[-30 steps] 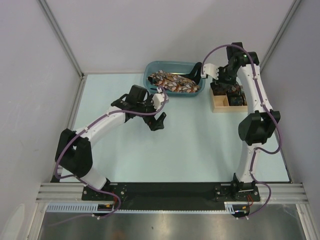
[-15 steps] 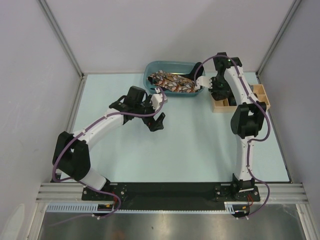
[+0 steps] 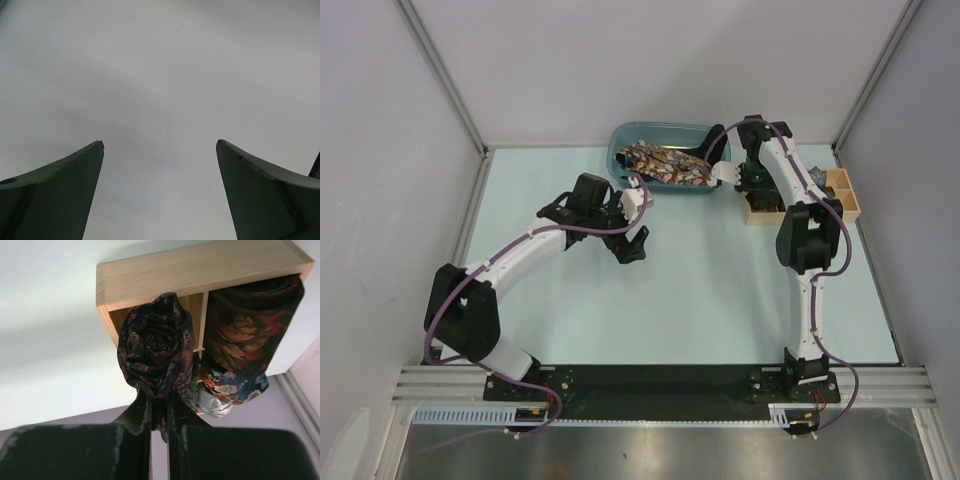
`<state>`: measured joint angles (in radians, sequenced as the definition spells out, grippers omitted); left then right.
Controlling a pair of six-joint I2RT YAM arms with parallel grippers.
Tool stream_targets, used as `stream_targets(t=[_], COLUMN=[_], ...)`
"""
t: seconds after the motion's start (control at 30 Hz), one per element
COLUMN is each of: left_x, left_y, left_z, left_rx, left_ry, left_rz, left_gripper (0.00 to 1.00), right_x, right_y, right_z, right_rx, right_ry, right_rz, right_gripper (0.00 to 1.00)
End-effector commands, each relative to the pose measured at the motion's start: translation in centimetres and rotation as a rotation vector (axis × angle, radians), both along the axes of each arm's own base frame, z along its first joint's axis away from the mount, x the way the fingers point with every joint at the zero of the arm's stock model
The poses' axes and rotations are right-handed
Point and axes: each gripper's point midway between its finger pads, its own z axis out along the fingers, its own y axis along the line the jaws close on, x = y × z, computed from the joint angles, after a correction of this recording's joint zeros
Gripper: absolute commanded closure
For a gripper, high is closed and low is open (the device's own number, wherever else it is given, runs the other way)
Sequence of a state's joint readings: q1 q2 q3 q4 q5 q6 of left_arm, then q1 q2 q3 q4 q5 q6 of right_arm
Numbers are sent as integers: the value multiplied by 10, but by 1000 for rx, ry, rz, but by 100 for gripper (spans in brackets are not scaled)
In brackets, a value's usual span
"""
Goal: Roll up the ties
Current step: Place the tie in the storage box.
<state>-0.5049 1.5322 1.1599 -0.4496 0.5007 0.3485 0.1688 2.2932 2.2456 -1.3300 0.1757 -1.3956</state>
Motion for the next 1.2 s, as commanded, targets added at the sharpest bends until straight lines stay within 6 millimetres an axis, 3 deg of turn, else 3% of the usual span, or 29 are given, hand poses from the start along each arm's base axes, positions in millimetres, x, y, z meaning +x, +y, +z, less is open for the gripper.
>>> stream_targets(t=[0.0,0.47,0.9,0.97,1.1,1.17], left_x=[2,0,-2,-2,0,1], left_y=[1,6,10,10,9,8], left_z=[18,19,13,13,14,16], left_rx=[-39,-19,3,1,0,-4], left_ry=[-46,-46,-26,-23,-22,-27], left_rz=[7,9,25,28,34,33], left_gripper=[0,1,1,0,1,0], right_x=[-38,-27,-28,-28,-27,-25], right_y=[-11,-3,-11,-11,-13,-13], right_z=[-4,-23,-41,-40,-27,-19], right_rx=[-60,44,97,92,91,94], right_ry=[150,102,86,79,50,29], right_rz=[-31,-80,-101,-102,-95,-91], right_gripper=[100,100,99,93,64,60])
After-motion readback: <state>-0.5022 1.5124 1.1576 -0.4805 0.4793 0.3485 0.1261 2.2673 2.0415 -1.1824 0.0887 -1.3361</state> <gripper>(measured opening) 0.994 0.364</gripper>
